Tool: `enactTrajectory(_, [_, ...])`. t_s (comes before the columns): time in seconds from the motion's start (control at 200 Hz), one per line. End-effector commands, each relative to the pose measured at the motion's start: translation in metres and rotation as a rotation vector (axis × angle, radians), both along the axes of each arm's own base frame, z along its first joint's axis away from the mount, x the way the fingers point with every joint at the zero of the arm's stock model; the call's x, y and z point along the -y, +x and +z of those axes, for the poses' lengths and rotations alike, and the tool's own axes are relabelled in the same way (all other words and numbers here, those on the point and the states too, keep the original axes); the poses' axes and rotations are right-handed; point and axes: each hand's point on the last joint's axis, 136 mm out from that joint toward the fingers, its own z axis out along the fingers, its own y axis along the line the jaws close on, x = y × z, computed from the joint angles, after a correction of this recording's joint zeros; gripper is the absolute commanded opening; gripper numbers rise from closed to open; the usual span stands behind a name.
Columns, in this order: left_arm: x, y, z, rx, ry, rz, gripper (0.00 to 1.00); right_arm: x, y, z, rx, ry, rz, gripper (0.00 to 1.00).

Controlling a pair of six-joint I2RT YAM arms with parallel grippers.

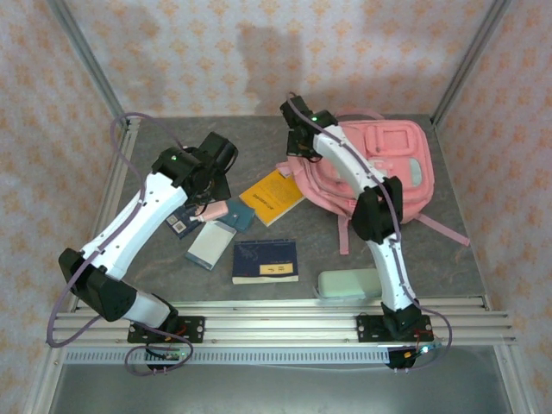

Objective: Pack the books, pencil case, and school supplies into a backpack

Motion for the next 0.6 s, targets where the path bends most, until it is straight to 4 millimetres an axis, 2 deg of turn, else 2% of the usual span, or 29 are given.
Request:
enactTrajectory(0.0, [-0.005,0.006,0.013,0.035,0.0,0.03,0.46,-0.012,-0.011,0.066,0.106,0.112,0.068,0.0])
enactTrajectory(0.125, [0.004,0.009,0.017,0.046,-0.04,0.007,0.46,-0.024,-0.033,0.072,0.032,0.204,0.123,0.0])
enactTrajectory(0.265, [0.005,0.012,0.021,0.056,-0.047,0.006,0.46,-0.052,-0.063,0.072,-0.067,0.379,0.18,0.0])
enactTrajectory(0.33, [0.004,0.012,0.022,0.061,-0.045,0.007,0.46,-0.065,-0.08,0.067,-0.093,0.399,0.222,0.0])
enactTrajectory(0.375, [0.004,0.012,0.023,0.063,-0.043,0.008,0.46,-0.07,-0.09,0.055,-0.119,0.376,0.237,0.0])
enactTrajectory(0.41, [0.004,0.012,0.022,0.061,-0.042,0.01,0.46,-0.075,-0.098,0.047,-0.141,0.369,0.254,0.15])
enactTrajectory(0.44, [0.004,0.012,0.023,0.062,-0.043,0.01,0.46,-0.077,-0.103,0.039,-0.16,0.348,0.264,0.34])
enactTrajectory(0.46, [0.004,0.012,0.023,0.061,-0.043,0.011,0.46,-0.075,-0.105,0.037,-0.162,0.324,0.261,0.41])
enactTrajectory(0.535, [0.003,0.011,0.023,0.058,-0.038,0.014,0.46,-0.062,-0.103,0.037,-0.132,0.247,0.235,0.53])
enactTrajectory(0.595, [0.002,0.01,0.022,0.055,-0.037,0.013,0.46,-0.043,-0.096,0.044,-0.071,0.162,0.202,0.61])
